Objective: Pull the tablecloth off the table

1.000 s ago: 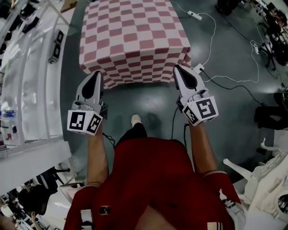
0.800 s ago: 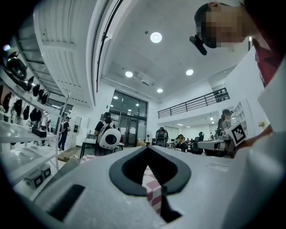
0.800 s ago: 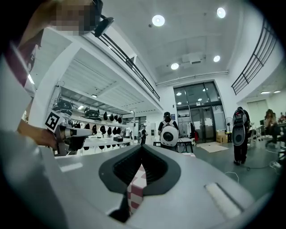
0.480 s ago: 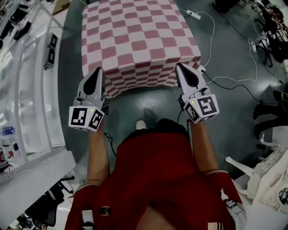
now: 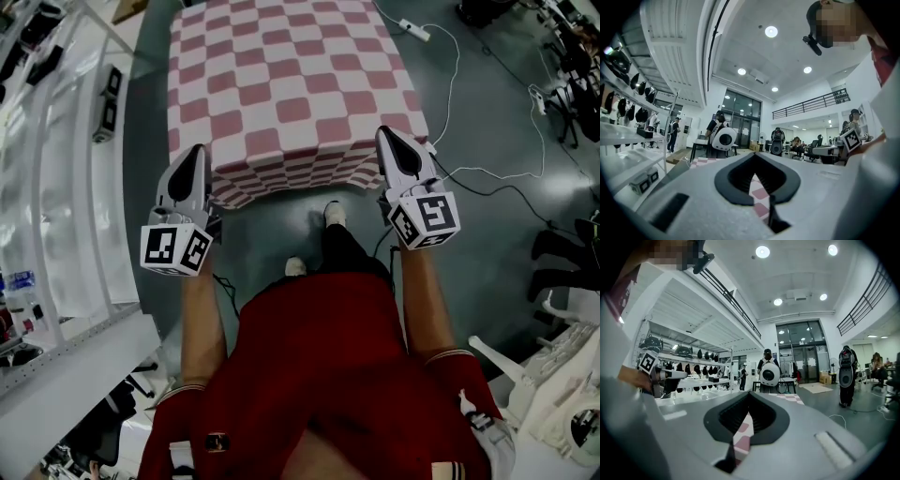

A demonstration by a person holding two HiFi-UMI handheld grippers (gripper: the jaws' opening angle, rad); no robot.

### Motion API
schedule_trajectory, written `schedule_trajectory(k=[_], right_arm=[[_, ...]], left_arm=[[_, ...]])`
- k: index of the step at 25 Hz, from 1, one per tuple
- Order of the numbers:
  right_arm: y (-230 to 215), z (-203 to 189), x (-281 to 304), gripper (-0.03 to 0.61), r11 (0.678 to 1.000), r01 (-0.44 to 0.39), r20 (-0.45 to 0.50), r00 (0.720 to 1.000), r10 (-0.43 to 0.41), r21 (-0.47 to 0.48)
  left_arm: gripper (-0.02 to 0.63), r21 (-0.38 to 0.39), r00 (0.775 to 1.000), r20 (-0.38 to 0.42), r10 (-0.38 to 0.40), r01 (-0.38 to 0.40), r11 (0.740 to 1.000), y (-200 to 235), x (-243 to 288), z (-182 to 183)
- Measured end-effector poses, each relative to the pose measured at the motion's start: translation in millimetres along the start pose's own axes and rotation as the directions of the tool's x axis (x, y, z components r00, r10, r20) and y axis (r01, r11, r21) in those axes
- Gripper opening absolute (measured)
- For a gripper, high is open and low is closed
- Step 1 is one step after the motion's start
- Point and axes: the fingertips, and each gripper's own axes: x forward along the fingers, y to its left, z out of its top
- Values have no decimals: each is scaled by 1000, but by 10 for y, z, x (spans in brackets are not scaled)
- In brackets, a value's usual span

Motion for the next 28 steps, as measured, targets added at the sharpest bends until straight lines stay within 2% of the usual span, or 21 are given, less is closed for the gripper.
schedule_trajectory(k=[6, 17, 28], right_arm=[[-656, -181, 499, 15, 1000, 5, -50, 999, -5, -7], [-2005, -716, 1067, 16, 1000, 20, -177, 984, -16, 18], [-2937, -1412, 1407, 136, 994, -11, -337, 940, 47, 108]], left_arm=[[6, 27, 999, -50, 14, -12, 1000, 26, 692, -156], [6, 39, 994, -65, 88, -86, 996, 29, 1755, -437], [6, 40, 988, -109, 105, -101, 994, -156, 2512, -653]])
